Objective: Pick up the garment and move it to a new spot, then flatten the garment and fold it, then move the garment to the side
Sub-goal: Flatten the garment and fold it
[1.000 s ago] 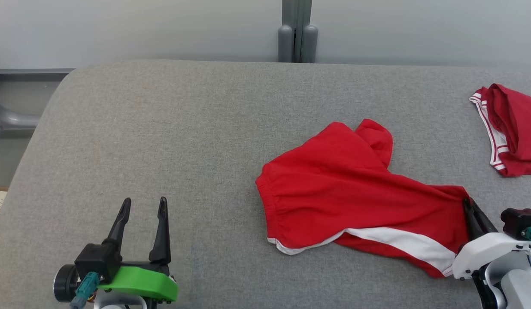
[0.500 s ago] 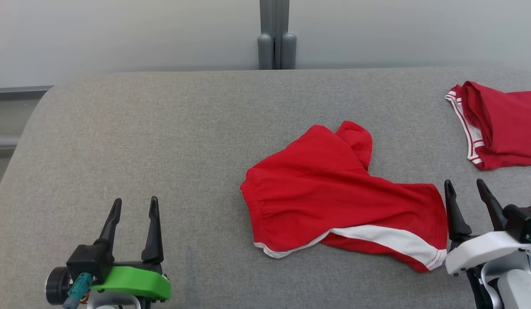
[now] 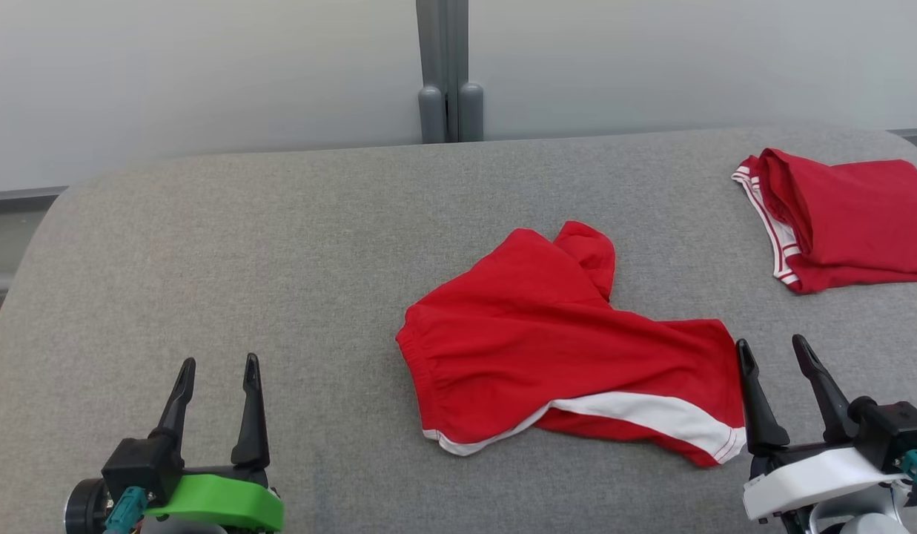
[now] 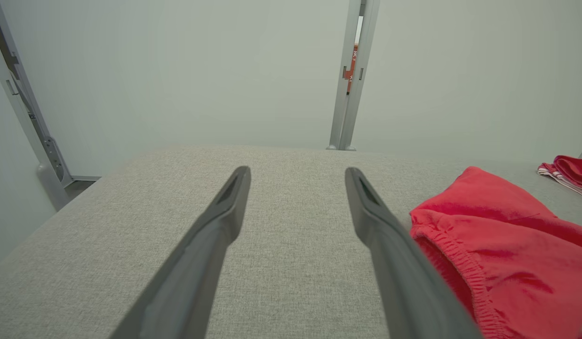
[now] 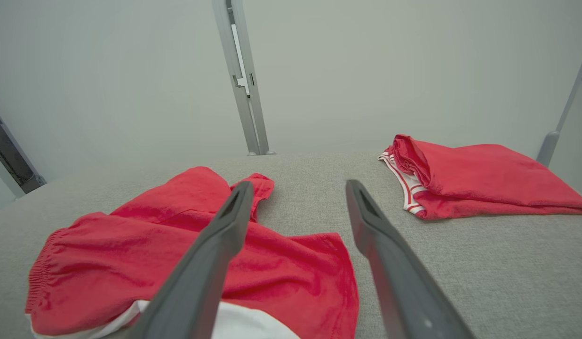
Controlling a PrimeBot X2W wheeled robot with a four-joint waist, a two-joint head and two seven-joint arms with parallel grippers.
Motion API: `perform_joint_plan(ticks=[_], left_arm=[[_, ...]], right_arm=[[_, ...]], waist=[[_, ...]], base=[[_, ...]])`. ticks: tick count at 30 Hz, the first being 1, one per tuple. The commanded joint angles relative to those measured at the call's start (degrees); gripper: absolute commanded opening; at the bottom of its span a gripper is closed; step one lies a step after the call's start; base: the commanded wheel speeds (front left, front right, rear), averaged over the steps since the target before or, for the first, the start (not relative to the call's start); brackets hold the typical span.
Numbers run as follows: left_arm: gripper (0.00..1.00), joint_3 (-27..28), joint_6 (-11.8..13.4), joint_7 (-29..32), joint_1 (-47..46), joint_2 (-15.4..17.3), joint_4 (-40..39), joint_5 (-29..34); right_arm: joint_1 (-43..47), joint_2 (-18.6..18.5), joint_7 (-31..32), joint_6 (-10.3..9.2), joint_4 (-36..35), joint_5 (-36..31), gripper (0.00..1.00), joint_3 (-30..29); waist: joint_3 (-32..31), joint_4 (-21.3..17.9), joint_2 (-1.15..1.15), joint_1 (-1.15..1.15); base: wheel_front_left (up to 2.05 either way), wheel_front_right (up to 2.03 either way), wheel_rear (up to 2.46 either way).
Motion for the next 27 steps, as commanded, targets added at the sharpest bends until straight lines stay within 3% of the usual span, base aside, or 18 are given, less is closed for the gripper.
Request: perform_joint_plan(ticks=[1, 27], left_arm=[[1.0, 0.3, -0.1, -0.2, 0.9, 0.1, 0.0, 0.3], [1.0, 0.3, -0.8, -0.2, 1.6, 0.1, 1.0, 0.6]], right_arm=[[0.7, 0.1, 0.0, -0.1, -0.7, -0.3, 1.0, 0.2], [2.1, 0.7, 0.0, -0.1, -1.1, -0.6, 1.0, 1.8]], waist=[[-0.3, -0.3, 0.0, 0.0], [-1.2, 0.2, 0.0, 0.0]], base=[[0.0, 0.0, 0.0], [0.0, 0.0, 0.0]])
